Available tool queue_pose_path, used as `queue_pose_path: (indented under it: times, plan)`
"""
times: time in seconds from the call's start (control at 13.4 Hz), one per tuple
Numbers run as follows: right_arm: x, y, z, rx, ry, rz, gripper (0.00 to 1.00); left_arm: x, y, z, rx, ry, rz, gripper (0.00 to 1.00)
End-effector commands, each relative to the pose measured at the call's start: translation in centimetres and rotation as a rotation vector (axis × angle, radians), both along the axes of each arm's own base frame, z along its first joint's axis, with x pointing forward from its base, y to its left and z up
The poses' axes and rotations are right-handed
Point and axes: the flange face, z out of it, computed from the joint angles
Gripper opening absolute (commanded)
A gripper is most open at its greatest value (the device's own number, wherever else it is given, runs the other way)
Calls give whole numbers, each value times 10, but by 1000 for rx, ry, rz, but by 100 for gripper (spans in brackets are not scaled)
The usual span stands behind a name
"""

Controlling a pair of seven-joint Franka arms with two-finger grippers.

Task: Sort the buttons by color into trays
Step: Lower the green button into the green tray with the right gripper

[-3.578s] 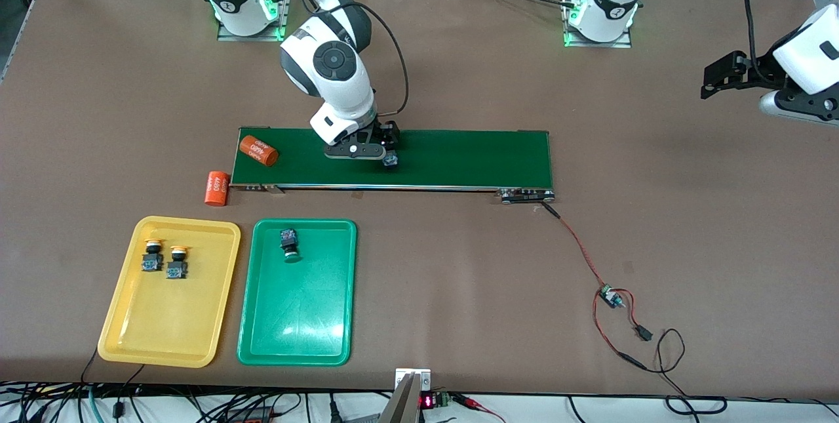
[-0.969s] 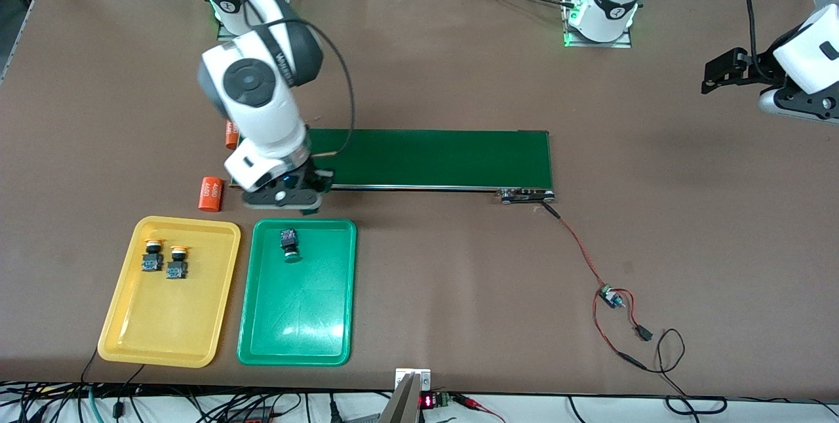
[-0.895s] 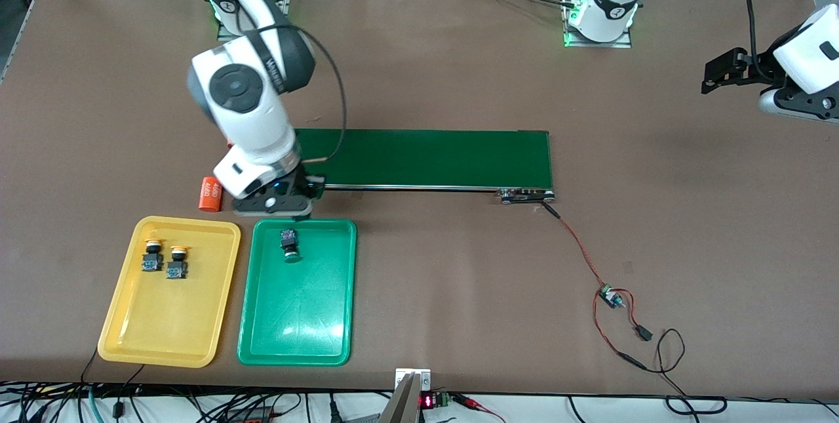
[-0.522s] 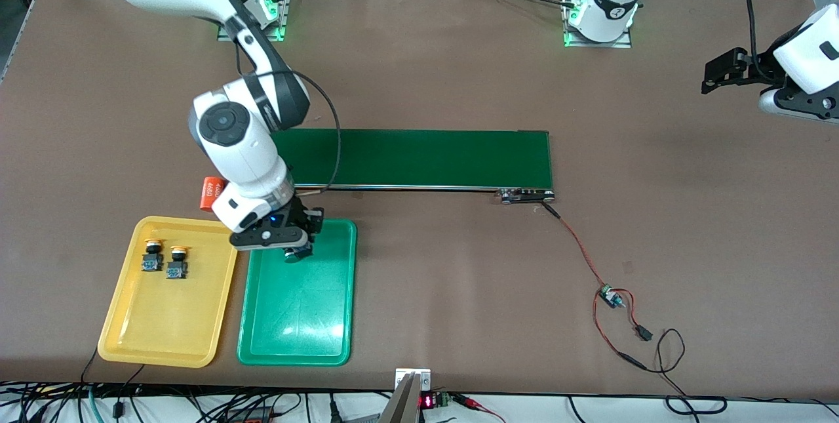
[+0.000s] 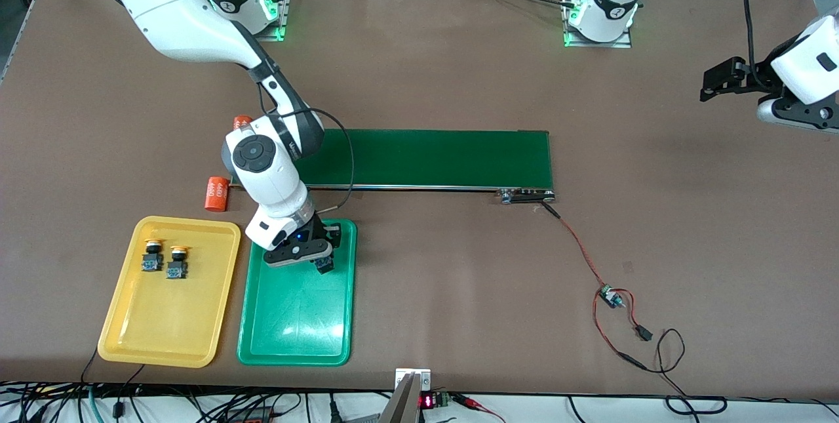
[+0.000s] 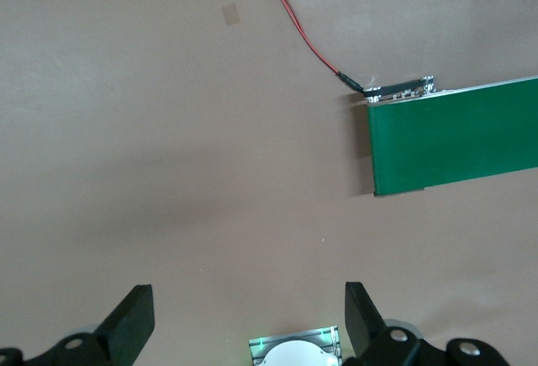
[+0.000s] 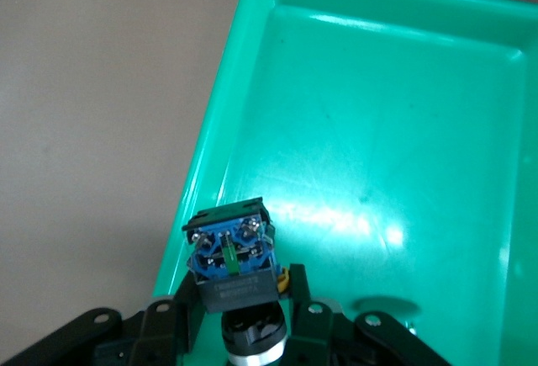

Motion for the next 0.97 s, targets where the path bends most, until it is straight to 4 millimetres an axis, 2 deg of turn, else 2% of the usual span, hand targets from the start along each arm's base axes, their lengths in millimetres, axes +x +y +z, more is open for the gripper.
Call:
queue_pose_path:
  times: [0.0, 0.07, 0.15, 0.37, 0.45, 0.6, 0.89]
  plan:
    - [8, -1, -4, -1, -59, 35, 7, 7, 5, 7, 14, -11, -13, 100]
    - [9, -1, -4, 0, -65, 36, 11, 10, 6, 3, 12, -3, -10, 100]
    - [8, -1, -8, 1, -60, 34, 24, 10, 8, 2, 13, -3, -7, 100]
    - [7, 0, -13, 5, -55, 31, 79, 9, 13, 5, 19, -6, 13, 100]
    - [7, 1, -12, 9, -56, 28, 88, 9, 13, 5, 19, -6, 15, 100]
    - [7, 1, -14, 12, -55, 25, 100, 10, 11, 5, 19, -11, 13, 100]
    - [7, 1, -13, 10, -56, 29, 100, 12, 11, 8, 22, -41, 13, 100]
